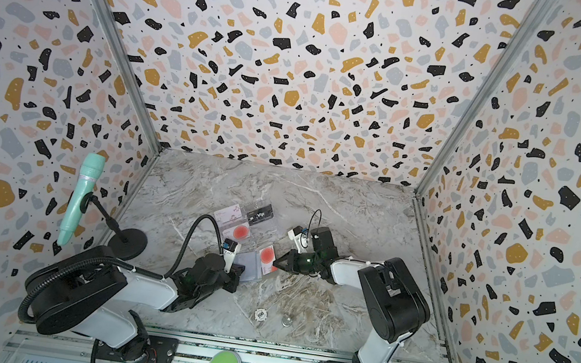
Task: Take the credit cards out of the card holder
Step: Take out the credit card from the card slot.
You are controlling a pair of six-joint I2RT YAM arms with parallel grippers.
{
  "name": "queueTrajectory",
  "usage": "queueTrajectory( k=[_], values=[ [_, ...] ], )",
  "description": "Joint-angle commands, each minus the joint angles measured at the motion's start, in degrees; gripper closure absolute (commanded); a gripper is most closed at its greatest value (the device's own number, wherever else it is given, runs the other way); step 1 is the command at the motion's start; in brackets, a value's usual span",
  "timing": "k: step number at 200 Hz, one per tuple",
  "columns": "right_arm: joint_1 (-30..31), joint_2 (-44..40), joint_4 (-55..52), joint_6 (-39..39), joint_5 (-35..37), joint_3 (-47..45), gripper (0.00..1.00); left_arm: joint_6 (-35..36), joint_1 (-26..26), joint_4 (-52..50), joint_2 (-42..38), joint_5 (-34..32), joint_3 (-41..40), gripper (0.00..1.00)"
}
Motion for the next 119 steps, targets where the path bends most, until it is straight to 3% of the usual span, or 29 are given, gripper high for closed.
queueTrajectory(
  k=[1,35,63,82,119],
  values=[
    [-0.1,-4.8,-4.9,-6.5,1.9,1.6,0.96,1.2,0.1,-8.2,-2.4,-1.3,2.2,0.9],
    [-0.1,-10.6,-9.4,-12.0,3.4,1.7,0.98,5.4,0.2,-19.8,-6.4,-1.3,9.1,0.77],
    [-0.1,-13.9,-12.8,-15.2,5.8,1.8,1.0,9.0,0.3,-27.8,-11.4,-0.1,13.3,0.48],
    [-0.1,-16.1,-12.3,-15.6,6.0,0.8,1.0,10.4,0.8,-31.0,-15.6,-0.1,15.4,0.35],
    [-0.1,-21.1,-6.3,-15.5,2.3,-3.0,1.0,11.4,4.5,-34.3,-22.4,6.0,17.6,0.34]
  ],
)
